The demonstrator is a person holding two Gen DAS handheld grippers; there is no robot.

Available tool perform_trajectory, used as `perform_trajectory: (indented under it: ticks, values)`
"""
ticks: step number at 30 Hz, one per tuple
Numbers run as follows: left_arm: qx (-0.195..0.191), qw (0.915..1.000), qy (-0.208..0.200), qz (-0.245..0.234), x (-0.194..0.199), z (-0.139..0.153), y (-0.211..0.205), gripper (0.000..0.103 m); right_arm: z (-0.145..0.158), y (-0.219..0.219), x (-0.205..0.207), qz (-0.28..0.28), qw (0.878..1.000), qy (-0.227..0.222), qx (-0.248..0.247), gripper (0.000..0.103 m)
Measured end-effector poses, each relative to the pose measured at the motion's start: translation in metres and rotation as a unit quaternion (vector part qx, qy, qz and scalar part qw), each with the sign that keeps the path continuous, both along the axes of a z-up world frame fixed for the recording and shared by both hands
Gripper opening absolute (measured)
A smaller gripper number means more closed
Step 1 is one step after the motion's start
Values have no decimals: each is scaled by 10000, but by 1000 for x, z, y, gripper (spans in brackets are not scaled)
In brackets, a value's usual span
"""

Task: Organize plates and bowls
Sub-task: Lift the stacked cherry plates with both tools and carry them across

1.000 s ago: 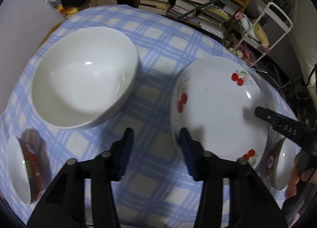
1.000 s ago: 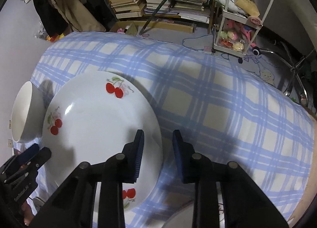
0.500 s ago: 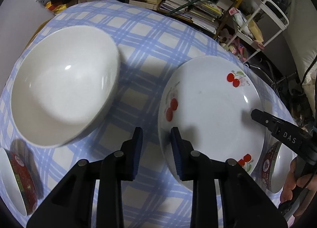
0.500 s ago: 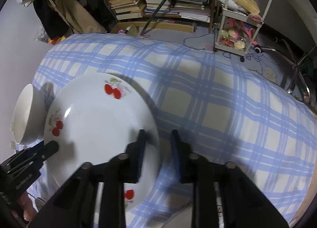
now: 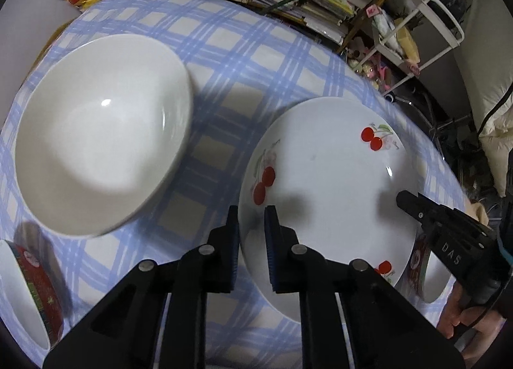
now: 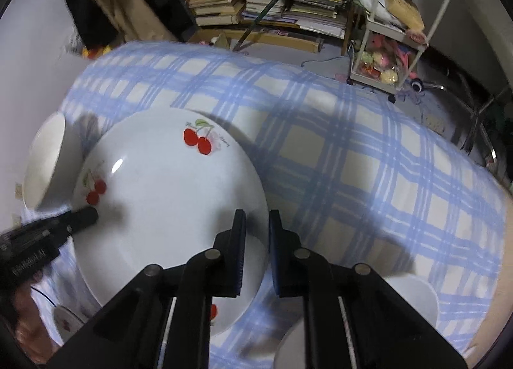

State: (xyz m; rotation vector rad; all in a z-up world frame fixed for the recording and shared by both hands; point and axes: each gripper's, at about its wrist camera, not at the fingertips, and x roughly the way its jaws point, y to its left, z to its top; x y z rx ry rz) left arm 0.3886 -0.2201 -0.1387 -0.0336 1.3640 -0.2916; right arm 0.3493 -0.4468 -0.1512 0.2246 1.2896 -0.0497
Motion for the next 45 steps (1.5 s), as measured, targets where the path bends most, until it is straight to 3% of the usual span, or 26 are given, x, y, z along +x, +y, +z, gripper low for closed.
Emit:
perform_trajectory:
  ticks: [2, 21, 28, 36, 39, 45]
  values:
    - [165, 9997, -102, -116, -5, 2, -1, 13, 0, 3, -5, 22, 10000, 32, 9, 15]
    - [335, 9980, -394, -356, -50, 40, 25, 13, 19, 27, -54, 31, 9987, -89, 496, 15]
    - [315, 9984, -379, -292, -75, 47, 44, 13, 25, 35, -78, -57, 9960, -167, 876, 15]
    - [300, 9987, -378, -169, -102, 55, 72, 13, 36, 62, -103, 94, 9968, -260, 745, 15]
    - [402, 9985, -356, -110, -114, 53, 85, 13, 36, 70, -113, 36, 9943, -237, 1037, 15]
    - [318, 9990, -288, 121, -138, 46, 114, 13, 33, 97, -134, 256, 9949, -187, 960, 15]
